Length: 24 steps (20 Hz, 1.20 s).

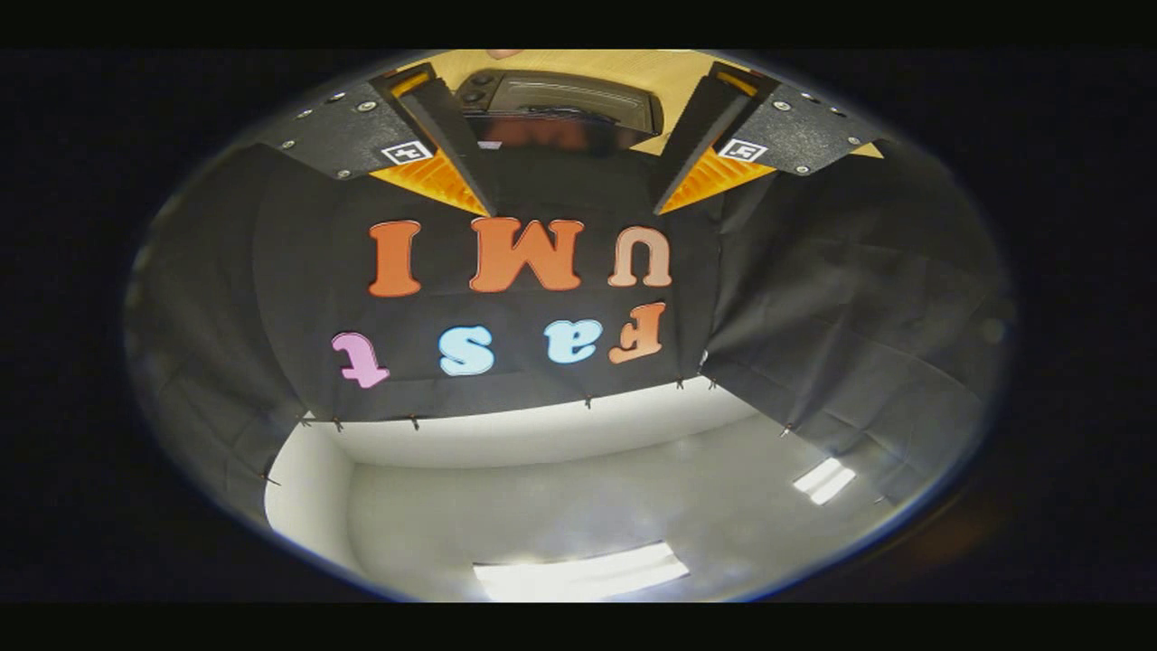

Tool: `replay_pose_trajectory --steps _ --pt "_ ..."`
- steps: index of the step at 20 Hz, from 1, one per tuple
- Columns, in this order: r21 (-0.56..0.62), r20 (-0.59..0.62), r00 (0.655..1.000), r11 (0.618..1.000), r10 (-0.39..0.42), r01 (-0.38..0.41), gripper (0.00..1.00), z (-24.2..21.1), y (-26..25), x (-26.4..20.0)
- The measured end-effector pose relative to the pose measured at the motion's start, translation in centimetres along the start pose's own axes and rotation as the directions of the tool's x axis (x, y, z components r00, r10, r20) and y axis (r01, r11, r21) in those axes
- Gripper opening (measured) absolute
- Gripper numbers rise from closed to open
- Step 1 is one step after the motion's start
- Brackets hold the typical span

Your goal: Open the toaster oven, put the food inside, and close the toaster oven door.

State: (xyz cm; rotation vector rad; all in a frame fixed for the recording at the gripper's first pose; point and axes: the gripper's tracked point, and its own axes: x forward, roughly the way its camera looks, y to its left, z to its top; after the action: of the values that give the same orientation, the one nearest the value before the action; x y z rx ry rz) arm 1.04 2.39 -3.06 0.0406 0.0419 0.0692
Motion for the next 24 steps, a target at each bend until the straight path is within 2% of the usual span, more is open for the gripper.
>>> replay_pose_trajectory --steps 7,12,18,24 --pt "0.025 -0.072 0.997 1.0 0.005 -0.003 0.98 -5.6 0.7 3.5" --pt "0.03 -0.205 0.979 1.0 0.013 -0.007 0.99 -13.2 1.9 7.2" --pt "-0.047 -0.3 0.951 0.997 -0.074 0.063 0.99 -21.0 0.4 11.3" --pt "-0.031 -0.363 0.925 0.994 -0.11 0.107 0.99 -25.9 -1.1 12.8"
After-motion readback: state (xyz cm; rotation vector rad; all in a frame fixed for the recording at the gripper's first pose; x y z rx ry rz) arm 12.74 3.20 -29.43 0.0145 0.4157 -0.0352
